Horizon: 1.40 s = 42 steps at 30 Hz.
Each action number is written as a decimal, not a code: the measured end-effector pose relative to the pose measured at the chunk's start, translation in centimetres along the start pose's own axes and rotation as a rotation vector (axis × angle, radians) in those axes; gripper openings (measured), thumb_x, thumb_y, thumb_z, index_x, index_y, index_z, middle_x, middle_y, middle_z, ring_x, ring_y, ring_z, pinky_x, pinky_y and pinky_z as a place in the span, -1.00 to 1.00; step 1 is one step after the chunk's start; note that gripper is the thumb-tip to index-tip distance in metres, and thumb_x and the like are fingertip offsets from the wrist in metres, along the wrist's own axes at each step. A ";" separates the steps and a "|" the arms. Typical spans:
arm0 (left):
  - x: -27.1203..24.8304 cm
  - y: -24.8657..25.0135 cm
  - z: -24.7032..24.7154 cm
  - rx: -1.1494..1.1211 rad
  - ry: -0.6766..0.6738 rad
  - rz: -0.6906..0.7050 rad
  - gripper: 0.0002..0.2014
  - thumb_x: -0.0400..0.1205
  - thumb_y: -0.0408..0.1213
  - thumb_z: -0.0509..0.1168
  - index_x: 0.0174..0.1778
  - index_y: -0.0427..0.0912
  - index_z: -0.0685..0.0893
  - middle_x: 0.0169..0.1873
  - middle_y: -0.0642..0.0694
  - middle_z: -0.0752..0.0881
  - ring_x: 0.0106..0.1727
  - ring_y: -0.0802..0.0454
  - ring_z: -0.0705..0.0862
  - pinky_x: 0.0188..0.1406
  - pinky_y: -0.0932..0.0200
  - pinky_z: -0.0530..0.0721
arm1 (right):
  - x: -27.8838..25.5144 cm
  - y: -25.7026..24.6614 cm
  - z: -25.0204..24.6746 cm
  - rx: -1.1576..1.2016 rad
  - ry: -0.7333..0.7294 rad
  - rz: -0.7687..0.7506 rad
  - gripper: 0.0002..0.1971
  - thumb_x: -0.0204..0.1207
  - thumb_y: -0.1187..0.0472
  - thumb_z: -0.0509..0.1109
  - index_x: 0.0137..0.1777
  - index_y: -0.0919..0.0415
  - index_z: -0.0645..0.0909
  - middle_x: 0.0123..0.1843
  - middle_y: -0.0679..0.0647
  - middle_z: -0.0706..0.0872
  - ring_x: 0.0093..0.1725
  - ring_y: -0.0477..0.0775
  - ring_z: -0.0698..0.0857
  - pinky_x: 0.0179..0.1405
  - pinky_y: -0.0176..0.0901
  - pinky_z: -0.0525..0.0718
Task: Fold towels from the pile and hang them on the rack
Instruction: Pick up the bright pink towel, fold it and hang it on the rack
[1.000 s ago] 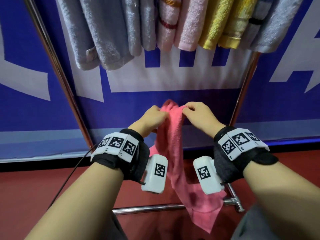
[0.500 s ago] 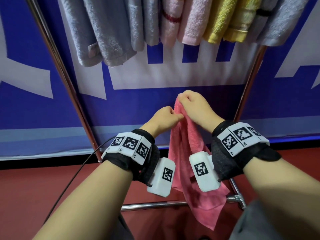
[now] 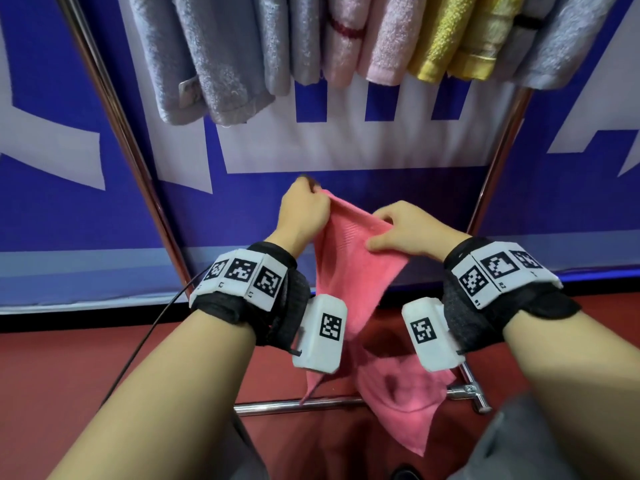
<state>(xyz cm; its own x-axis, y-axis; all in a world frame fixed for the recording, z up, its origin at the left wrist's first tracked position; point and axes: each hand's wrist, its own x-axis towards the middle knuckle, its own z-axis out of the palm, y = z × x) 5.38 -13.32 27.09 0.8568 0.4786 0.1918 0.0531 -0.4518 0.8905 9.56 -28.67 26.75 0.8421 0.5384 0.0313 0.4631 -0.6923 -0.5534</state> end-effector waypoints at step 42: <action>2.3 -0.2 -3.6 -0.284 0.290 0.072 -0.75 0.60 -0.33 0.21 -0.43 -0.15 0.53 -0.53 0.06 0.45 -0.48 0.18 0.37 -0.48 0.24 0.35 | 0.6 5.3 -0.5 -0.089 0.209 0.223 -0.74 0.32 0.43 0.31 -0.48 0.08 0.51 -0.37 0.07 0.63 -0.25 0.12 0.61 -0.33 -0.22 0.51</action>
<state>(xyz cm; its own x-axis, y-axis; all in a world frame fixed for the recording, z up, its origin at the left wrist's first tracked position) 5.51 -9.46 28.83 0.6712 0.6638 0.3298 -0.1804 -0.2853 0.9413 12.60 -32.25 24.26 0.9598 0.2651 0.0925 0.2756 -0.8261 -0.4915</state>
